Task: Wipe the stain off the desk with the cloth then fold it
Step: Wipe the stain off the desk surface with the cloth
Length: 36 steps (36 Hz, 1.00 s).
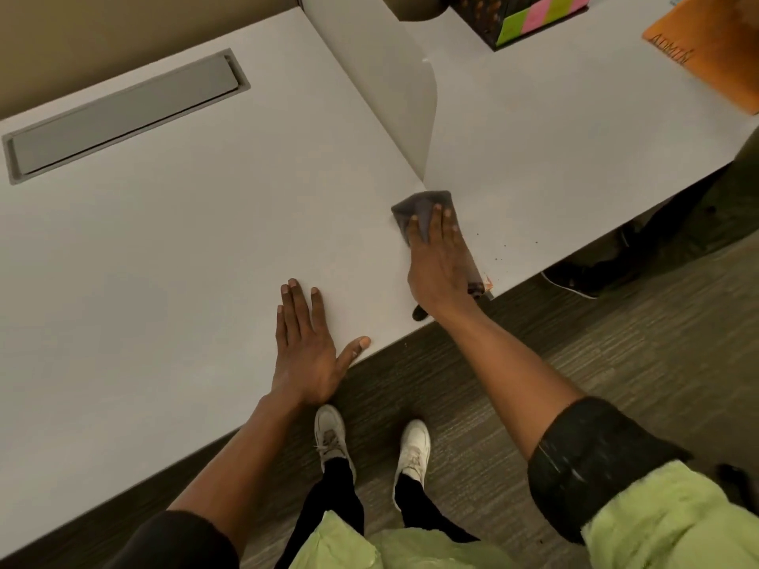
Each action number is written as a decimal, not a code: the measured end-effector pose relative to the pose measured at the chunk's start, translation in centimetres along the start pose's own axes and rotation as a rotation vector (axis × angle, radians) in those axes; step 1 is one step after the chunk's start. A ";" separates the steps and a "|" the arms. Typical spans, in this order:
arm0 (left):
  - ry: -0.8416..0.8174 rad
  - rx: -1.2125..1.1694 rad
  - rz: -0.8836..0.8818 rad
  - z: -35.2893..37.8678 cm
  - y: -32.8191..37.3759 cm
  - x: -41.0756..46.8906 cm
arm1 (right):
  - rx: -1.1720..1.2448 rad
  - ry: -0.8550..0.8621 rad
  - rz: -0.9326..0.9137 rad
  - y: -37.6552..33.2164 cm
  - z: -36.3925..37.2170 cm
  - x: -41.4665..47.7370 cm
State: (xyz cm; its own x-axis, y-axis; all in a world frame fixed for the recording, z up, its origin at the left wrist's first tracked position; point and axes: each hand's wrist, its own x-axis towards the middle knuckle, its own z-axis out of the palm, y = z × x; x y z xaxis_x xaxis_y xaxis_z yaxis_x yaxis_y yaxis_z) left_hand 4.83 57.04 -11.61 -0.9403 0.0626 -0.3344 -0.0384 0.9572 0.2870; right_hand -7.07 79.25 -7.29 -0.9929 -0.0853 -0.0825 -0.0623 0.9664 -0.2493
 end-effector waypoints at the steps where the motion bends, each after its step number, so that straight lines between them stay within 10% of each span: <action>1: 0.002 0.002 -0.001 0.0 0.0 0.0 | -0.001 0.003 0.002 -0.2 0.1 -1.2; 36: -0.062 0.018 -0.016 -0.4 0.5 -0.1 | 0.053 -0.020 0.056 2.6 -0.4 -11.4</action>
State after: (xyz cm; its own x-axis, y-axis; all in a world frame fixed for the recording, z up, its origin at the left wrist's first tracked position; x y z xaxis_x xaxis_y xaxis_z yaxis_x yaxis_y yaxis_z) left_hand 4.75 57.36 -11.06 -0.9168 0.0642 -0.3941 -0.0464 0.9632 0.2648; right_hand 4.03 82.79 -6.63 -0.9924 -0.0367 -0.1172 -0.0005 0.9556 -0.2948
